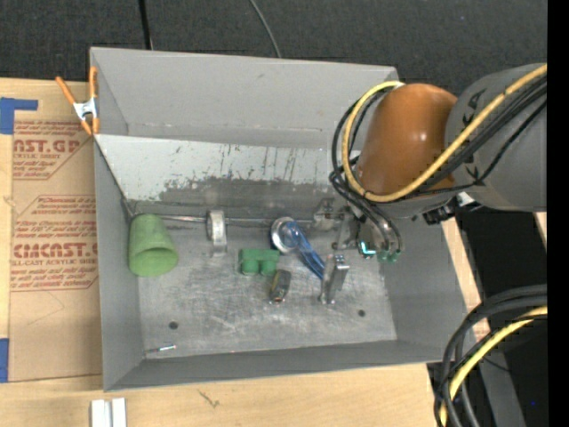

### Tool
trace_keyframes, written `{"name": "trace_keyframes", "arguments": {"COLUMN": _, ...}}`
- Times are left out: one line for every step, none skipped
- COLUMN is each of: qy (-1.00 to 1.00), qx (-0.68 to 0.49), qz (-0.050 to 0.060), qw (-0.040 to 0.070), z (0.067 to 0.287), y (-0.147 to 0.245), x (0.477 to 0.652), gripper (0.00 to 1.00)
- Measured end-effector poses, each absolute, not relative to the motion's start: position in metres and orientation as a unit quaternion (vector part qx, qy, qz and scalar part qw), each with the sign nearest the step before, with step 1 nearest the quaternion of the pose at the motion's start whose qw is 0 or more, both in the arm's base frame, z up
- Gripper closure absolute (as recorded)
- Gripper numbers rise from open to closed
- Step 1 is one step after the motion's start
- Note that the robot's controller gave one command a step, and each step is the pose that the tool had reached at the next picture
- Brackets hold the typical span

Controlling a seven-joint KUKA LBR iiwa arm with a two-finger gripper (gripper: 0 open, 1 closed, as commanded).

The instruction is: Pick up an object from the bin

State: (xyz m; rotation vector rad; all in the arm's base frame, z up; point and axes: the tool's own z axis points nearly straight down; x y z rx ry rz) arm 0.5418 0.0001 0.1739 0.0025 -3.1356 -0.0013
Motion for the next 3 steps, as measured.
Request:
{"name": "trace_keyframes", "arguments": {"qy": -0.999, "qx": 0.033, "qz": 0.000, "qw": -0.003, "z": 0.072, "y": 0.062, "x": 0.582, "gripper": 0.00}}
{"name": "trace_keyframes", "arguments": {"qy": -0.999, "qx": 0.032, "qz": -0.001, "qw": -0.010, "z": 0.075, "y": 0.062, "x": 0.585, "gripper": 1.00}}
{"name": "trace_keyframes", "arguments": {"qy": -0.999, "qx": 0.042, "qz": 0.000, "qw": -0.005, "z": 0.262, "y": 0.050, "x": 0.582, "gripper": 1.00}}
